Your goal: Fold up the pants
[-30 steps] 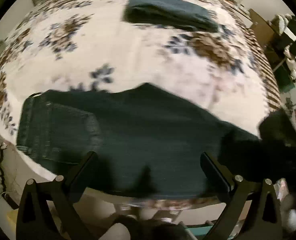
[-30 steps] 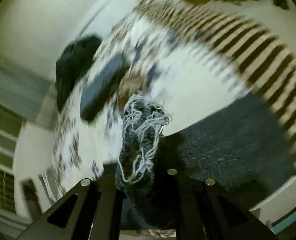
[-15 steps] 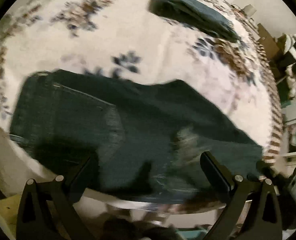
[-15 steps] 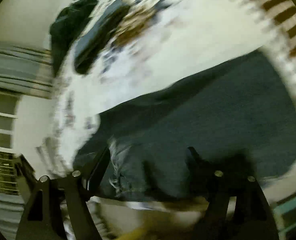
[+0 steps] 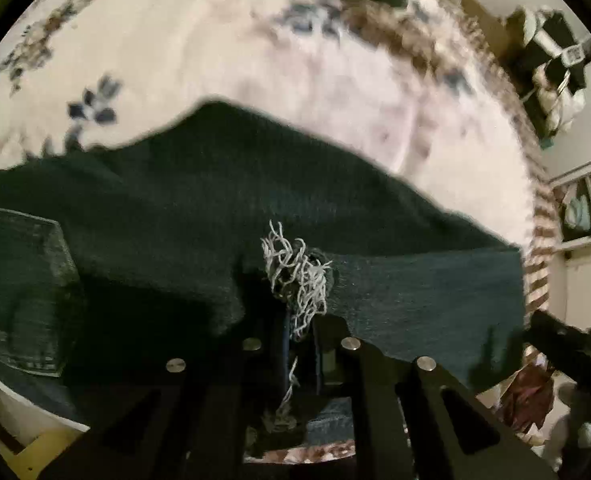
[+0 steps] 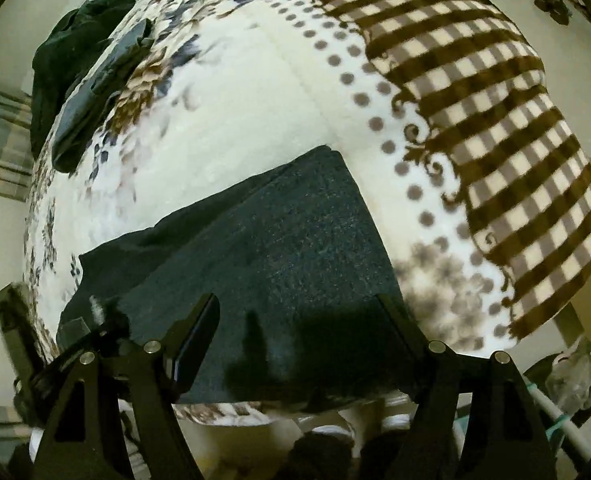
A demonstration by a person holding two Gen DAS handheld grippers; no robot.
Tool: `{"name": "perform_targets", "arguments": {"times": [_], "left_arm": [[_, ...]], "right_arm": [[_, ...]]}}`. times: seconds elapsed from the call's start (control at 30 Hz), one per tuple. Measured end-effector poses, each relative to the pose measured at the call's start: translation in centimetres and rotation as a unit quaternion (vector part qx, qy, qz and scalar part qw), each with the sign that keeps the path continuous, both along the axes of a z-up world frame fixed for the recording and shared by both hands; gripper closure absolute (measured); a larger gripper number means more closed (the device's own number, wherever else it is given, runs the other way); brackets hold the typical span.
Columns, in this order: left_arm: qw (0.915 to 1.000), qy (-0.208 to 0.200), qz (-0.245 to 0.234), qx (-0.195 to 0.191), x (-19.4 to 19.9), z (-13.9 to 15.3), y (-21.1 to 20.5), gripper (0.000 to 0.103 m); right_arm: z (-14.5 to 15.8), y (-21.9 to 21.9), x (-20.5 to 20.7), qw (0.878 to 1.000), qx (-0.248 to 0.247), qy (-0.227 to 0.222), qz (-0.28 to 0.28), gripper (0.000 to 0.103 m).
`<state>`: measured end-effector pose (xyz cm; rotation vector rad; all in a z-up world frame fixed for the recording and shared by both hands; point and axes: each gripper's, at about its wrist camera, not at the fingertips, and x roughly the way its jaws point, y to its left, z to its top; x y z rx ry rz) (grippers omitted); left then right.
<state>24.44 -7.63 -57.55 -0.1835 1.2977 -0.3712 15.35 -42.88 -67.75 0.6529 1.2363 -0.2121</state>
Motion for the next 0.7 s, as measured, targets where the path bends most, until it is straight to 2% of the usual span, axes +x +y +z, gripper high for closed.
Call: {"name": "perform_targets", "arguments": {"times": [0.1,0.17,0.27,0.3,0.37,0.43,0.6,0.63,0.67,0.7], "left_arm": [[0.9996,-0.024,0.011,-0.004,0.3,1.2,1.6,0.097],[0.9992,-0.025,0.031,-0.009,0.7,1.4,2.8,0.096],[0.9992,0.009,0.034,-0.017,1.1,0.0,3.5,0.090],[0.9991,0.021,0.036,-0.013,0.8,-0.7,3.7,0.088],[0.9979,0.049,0.042,0.003,0.1,-1.9,4.6,0.079],[0.9963,0.068,0.048,0.020,-1.2,-2.6,6.0,0.077],[0.9920,0.075,0.101,0.000,-4.2,-2.4,10.3,0.074],[0.9906,0.071,0.117,-0.007,-4.6,-2.0,11.1,0.064],[0.9885,0.065,0.135,-0.017,-4.9,-1.6,11.9,0.039],[0.9861,0.059,0.152,-0.030,-5.1,-1.2,12.7,0.027]], "right_arm": [[-0.2,0.5,0.8,1.000,0.002,0.001,0.005,0.024],[-0.1,1.4,1.4,1.000,-0.004,0.004,0.019,0.024],[-0.7,2.3,2.1,0.999,-0.014,0.017,0.036,0.024],[-0.9,2.5,2.2,0.999,-0.017,0.022,0.041,0.024],[-1.1,3.0,2.6,0.998,-0.024,0.030,0.050,0.024],[-1.0,3.3,2.8,0.997,-0.028,0.035,0.056,0.024],[-0.8,4.5,3.4,0.995,-0.037,0.045,0.078,0.024],[-0.8,4.9,3.6,0.994,-0.041,0.048,0.084,0.024],[-0.9,5.4,3.8,0.993,-0.044,0.052,0.092,0.022],[-1.0,5.9,3.9,0.993,-0.043,0.055,0.098,0.021]]}}
